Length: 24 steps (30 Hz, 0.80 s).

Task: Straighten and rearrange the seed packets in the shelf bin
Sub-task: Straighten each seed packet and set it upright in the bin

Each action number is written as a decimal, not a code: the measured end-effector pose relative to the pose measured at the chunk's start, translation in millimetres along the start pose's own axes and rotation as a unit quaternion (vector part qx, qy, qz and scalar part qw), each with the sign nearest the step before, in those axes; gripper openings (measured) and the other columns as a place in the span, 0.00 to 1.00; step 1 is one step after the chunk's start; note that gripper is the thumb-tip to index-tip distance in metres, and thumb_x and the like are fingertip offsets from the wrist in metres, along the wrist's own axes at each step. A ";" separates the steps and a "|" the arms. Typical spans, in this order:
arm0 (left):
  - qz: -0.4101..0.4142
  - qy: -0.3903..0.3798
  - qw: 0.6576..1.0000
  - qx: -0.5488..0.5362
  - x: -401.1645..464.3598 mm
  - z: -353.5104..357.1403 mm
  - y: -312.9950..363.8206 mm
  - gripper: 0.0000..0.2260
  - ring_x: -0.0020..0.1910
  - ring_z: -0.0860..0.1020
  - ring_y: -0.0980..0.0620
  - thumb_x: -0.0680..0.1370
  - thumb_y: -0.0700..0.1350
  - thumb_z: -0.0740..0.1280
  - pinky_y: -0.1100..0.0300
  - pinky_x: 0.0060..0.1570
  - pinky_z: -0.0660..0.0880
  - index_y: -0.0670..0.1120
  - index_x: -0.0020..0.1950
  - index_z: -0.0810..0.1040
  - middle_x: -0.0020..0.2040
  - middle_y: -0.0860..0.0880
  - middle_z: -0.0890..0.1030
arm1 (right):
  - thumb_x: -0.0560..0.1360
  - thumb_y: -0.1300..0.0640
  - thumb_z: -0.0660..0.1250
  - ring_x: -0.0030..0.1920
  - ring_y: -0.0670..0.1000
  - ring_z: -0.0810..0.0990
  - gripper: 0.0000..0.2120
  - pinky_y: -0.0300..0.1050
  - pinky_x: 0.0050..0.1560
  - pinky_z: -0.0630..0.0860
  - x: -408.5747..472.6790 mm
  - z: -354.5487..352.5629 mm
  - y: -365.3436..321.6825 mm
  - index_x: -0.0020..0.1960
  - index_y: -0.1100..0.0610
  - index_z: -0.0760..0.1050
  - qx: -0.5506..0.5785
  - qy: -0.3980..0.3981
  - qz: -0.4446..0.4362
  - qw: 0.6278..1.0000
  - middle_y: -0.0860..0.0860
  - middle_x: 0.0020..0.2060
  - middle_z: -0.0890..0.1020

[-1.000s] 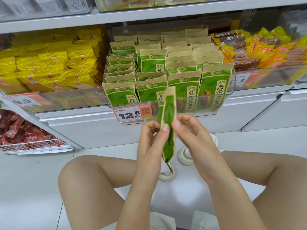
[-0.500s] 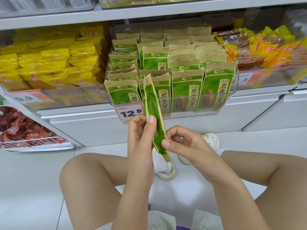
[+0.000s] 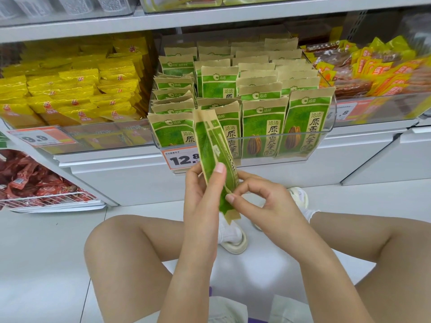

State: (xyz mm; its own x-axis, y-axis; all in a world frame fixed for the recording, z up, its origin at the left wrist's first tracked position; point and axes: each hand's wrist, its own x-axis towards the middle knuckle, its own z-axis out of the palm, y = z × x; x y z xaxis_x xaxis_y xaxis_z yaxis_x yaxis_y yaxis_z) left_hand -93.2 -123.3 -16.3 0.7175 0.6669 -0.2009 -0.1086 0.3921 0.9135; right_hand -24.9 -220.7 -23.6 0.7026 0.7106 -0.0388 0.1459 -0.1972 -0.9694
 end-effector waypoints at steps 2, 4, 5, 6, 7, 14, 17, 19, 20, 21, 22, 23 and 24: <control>0.020 -0.003 0.999 0.036 -0.1 0.2 -2.1 0.13 0.49 0.83 0.52 0.74 0.50 0.70 0.59 0.44 0.79 0.50 0.57 0.76 0.51 0.51 0.84 | 0.71 0.54 0.73 0.63 0.34 0.72 0.09 0.39 0.62 0.69 0.5 3.4 0.6 0.34 0.48 0.77 -0.097 0.034 -0.014 0.995 0.39 0.56 0.81; 0.041 0.003 0.998 0.050 -0.4 -3.0 -1.4 0.10 0.50 0.84 0.51 0.78 0.47 0.70 0.57 0.45 0.80 0.51 0.58 0.77 0.51 0.52 0.85 | 0.68 0.50 0.74 0.59 0.34 0.75 0.08 0.37 0.58 0.70 -0.3 6.6 -1.2 0.35 0.48 0.76 -0.109 0.059 -0.005 0.992 0.38 0.51 0.82; 0.045 0.001 0.998 0.050 0.0 -5.7 -0.3 0.09 0.51 0.84 0.50 0.78 0.47 0.67 0.56 0.47 0.80 0.50 0.58 0.77 0.52 0.51 0.85 | 0.67 0.48 0.75 0.55 0.36 0.78 0.09 0.37 0.56 0.72 0.0 6.6 -3.4 0.37 0.49 0.76 -0.074 0.086 0.010 0.994 0.38 0.48 0.83; 0.043 -0.009 0.998 0.047 -0.2 -8.6 1.7 0.11 0.52 0.83 0.50 0.77 0.48 0.65 0.55 0.49 0.81 0.49 0.59 0.78 0.52 0.50 0.85 | 0.67 0.47 0.76 0.51 0.39 0.81 0.10 0.38 0.53 0.73 0.7 4.9 -4.9 0.40 0.50 0.76 -0.017 0.120 0.026 0.992 0.40 0.44 0.84; 0.033 -0.025 0.998 0.043 -0.6 -11.1 3.6 0.13 0.53 0.83 0.49 0.76 0.49 0.65 0.55 0.48 0.81 0.48 0.59 0.79 0.53 0.49 0.85 | 0.67 0.46 0.75 0.47 0.41 0.82 0.11 0.39 0.50 0.75 1.7 1.9 -6.0 0.43 0.50 0.77 0.046 0.150 0.040 0.987 0.42 0.41 0.85; -0.076 -0.089 0.990 0.075 -4.1 -16.0 -0.5 0.17 0.51 0.84 0.48 0.75 0.56 0.61 0.53 0.51 0.81 0.49 0.55 0.83 0.50 0.47 0.86 | 0.76 0.51 0.63 0.38 0.46 0.82 0.12 0.35 0.38 0.77 2.0 -10.2 -12.4 0.49 0.58 0.81 0.242 0.165 0.067 0.954 0.51 0.40 0.85; -0.059 -0.074 0.989 0.112 -2.6 -13.3 -2.5 0.17 0.47 0.85 0.50 0.75 0.58 0.61 0.58 0.47 0.80 0.50 0.51 0.84 0.47 0.48 0.86 | 0.78 0.57 0.63 0.36 0.46 0.81 0.08 0.38 0.35 0.77 2.7 -8.8 -11.7 0.45 0.56 0.80 0.239 0.177 0.072 0.952 0.51 0.38 0.84; -0.022 -0.065 0.985 0.156 -2.0 -11.7 -4.5 0.16 0.45 0.84 0.53 0.75 0.58 0.61 0.59 0.44 0.79 0.51 0.52 0.83 0.45 0.50 0.86 | 0.79 0.62 0.61 0.33 0.45 0.80 0.09 0.38 0.32 0.77 3.6 -7.5 -11.7 0.44 0.57 0.79 0.217 0.195 0.061 0.954 0.49 0.34 0.83; 0.002 -0.056 0.982 0.179 -2.0 -10.8 -6.2 0.15 0.44 0.84 0.54 0.75 0.58 0.62 0.59 0.44 0.78 0.52 0.54 0.81 0.46 0.52 0.86 | 0.79 0.64 0.61 0.32 0.44 0.79 0.09 0.39 0.32 0.77 3.4 -6.3 -11.4 0.44 0.58 0.78 0.203 0.202 0.053 0.957 0.48 0.32 0.83; 0.027 -0.041 0.979 0.196 -2.1 -9.8 -7.8 0.13 0.45 0.83 0.55 0.76 0.56 0.63 0.59 0.44 0.78 0.55 0.57 0.79 0.47 0.54 0.85 | 0.79 0.65 0.61 0.32 0.44 0.79 0.10 0.39 0.33 0.77 2.9 -4.5 -10.8 0.44 0.58 0.78 0.190 0.207 0.045 0.959 0.48 0.31 0.83; 0.050 -0.020 0.977 0.207 -2.3 -8.6 -8.8 0.11 0.46 0.83 0.56 0.77 0.54 0.65 0.59 0.44 0.79 0.57 0.59 0.75 0.49 0.57 0.85 | 0.79 0.65 0.61 0.32 0.44 0.80 0.10 0.38 0.34 0.77 2.1 -2.3 -10.6 0.43 0.58 0.78 0.179 0.211 0.038 0.960 0.48 0.31 0.83; 0.072 0.001 0.974 0.217 -2.5 -7.4 -9.3 0.11 0.46 0.83 0.58 0.78 0.51 0.67 0.59 0.44 0.79 0.57 0.60 0.72 0.51 0.59 0.84 | 0.79 0.65 0.62 0.33 0.44 0.81 0.09 0.38 0.35 0.78 1.4 -0.3 -10.4 0.43 0.57 0.79 0.172 0.216 0.031 0.961 0.49 0.33 0.84; 0.093 0.017 0.969 0.229 -3.0 -5.8 -9.5 0.12 0.46 0.83 0.59 0.78 0.48 0.68 0.58 0.43 0.79 0.57 0.59 0.71 0.52 0.62 0.83 | 0.78 0.65 0.62 0.35 0.45 0.81 0.09 0.39 0.37 0.78 0.7 1.2 -9.9 0.44 0.57 0.79 0.164 0.222 0.023 0.961 0.50 0.35 0.85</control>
State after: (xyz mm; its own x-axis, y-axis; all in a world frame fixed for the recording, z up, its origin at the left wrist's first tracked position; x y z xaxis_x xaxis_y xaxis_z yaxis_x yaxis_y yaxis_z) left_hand -98.3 -125.3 -26.4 0.6916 0.7219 -0.0227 0.0884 -0.0534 0.9947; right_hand -26.8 -217.4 -14.3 0.9417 0.3331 -0.0474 -0.0694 0.0543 -0.9961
